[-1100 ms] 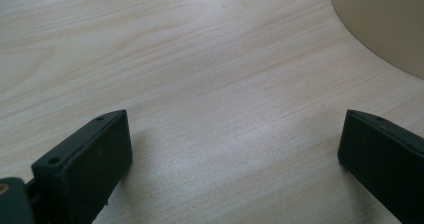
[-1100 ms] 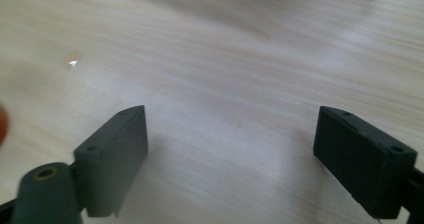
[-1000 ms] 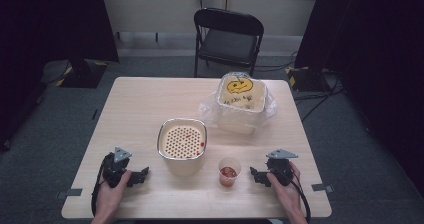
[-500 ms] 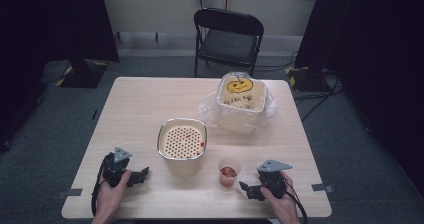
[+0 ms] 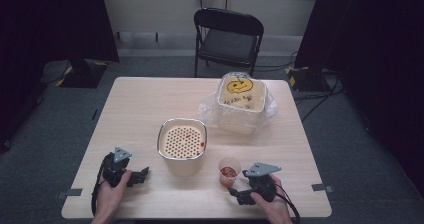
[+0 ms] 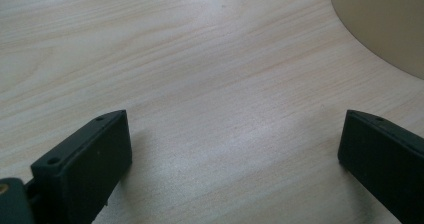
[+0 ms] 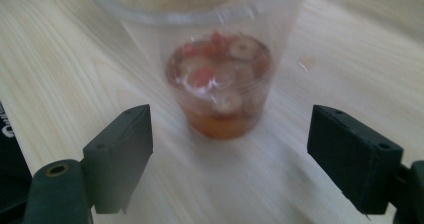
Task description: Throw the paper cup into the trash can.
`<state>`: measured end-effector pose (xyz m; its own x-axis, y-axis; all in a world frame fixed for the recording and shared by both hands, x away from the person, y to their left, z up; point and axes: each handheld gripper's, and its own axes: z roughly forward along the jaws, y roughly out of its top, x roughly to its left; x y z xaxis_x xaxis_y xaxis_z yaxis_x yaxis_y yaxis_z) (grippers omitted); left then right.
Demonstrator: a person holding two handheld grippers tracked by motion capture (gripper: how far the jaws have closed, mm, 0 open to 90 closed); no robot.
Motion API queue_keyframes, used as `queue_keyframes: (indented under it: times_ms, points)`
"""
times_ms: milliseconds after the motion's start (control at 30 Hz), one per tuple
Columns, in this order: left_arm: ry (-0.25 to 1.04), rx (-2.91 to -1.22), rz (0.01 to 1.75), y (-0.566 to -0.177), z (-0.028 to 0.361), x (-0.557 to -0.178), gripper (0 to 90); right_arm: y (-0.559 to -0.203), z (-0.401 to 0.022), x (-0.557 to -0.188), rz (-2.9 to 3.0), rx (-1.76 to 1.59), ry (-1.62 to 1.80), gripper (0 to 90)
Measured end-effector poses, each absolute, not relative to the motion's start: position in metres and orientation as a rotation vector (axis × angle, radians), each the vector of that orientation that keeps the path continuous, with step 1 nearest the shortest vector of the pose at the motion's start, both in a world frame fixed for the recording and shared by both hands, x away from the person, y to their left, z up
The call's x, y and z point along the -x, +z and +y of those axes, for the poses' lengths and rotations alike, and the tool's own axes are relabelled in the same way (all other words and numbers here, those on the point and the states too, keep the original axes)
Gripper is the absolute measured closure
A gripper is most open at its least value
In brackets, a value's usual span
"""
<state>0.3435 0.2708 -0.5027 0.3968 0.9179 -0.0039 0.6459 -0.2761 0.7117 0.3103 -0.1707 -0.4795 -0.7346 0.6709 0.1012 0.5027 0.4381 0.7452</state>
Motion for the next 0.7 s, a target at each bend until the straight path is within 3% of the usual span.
queue_keyframes:
  times_ms: [333, 433, 467, 700]
  points:
    - [0.552, -2.022, 1.331, -0.503, 0.271, -0.343, 0.0, -0.474, -0.148, -0.332, 2.439, -1.025, 1.272, 21.9]
    - [0.553, -2.022, 1.331, -0.503, 0.271, -0.343, 0.0, -0.474, -0.143, -0.334, 2.444, -1.002, 1.277, 25.5]
    - [0.552, -2.021, 1.332, -0.503, 0.271, -0.343, 0.0, -0.475, -0.140, -0.335, 2.450, -0.985, 1.281, 31.6]
    - [0.550, -2.014, 1.335, -0.503, 0.270, -0.343, 0.0, -0.474, -0.141, -0.337, 2.456, -0.964, 1.263, 38.0]
